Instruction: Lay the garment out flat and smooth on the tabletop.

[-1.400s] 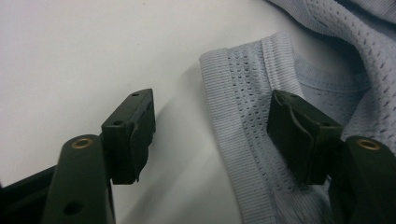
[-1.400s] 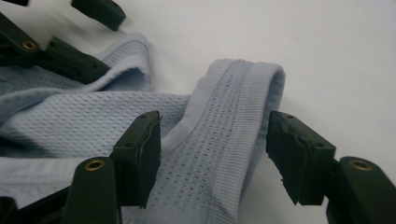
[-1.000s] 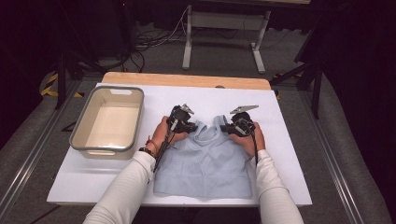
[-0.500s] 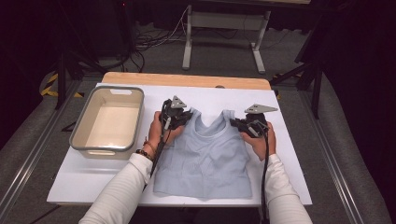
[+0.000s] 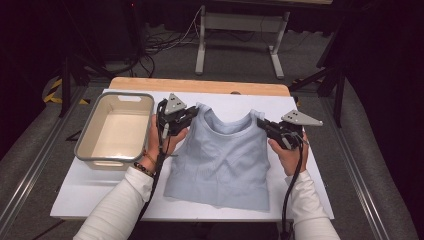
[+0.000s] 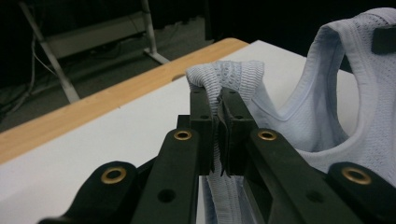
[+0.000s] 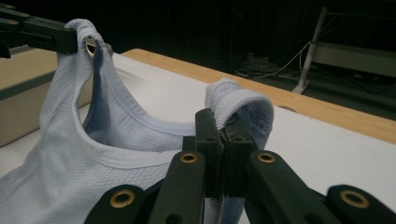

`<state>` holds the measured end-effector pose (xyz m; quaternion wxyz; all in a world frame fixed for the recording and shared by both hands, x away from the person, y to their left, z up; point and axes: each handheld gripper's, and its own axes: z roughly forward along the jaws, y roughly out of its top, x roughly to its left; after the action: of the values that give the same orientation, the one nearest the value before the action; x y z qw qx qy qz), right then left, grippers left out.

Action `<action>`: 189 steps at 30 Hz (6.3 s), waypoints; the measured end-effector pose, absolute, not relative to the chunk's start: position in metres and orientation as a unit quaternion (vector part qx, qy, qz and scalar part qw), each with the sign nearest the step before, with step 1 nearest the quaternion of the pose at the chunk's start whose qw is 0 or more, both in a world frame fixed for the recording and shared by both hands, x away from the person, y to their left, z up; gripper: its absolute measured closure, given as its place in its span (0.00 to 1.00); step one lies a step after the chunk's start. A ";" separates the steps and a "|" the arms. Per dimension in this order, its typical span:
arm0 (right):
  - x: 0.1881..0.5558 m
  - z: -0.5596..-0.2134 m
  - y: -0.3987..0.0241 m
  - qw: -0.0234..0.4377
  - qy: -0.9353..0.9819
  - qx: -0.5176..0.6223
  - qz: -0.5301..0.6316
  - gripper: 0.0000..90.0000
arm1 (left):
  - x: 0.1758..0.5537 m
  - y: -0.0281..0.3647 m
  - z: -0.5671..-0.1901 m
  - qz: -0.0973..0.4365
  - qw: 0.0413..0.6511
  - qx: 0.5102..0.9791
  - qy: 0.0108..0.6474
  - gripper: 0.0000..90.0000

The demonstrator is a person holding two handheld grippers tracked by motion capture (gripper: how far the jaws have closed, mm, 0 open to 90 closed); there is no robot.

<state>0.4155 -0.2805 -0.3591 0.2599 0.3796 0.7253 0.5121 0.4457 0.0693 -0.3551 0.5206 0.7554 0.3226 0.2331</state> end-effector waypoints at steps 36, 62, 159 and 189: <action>0.461 -0.360 -0.262 0.324 0.701 0.430 0.468 0.63 | 0.471 0.073 -0.370 0.258 0.500 0.726 0.397 0.74; 0.376 -0.424 -0.294 0.278 0.752 0.414 0.431 0.42 | 0.354 0.093 -0.420 0.263 0.455 0.827 0.199 0.39; 0.317 -0.458 -0.295 0.220 0.817 0.383 0.371 0.74 | 0.328 0.132 -0.470 0.156 0.391 0.880 0.220 0.68; 0.376 -0.417 -0.208 0.274 0.825 0.293 0.398 1.00 | 0.398 0.072 -0.435 0.195 0.441 0.849 0.217 0.98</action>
<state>0.3761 -0.2083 -0.4174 0.2737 0.2932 0.8251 0.3979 0.3980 0.0720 -0.4347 0.4413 0.8486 0.2169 0.1952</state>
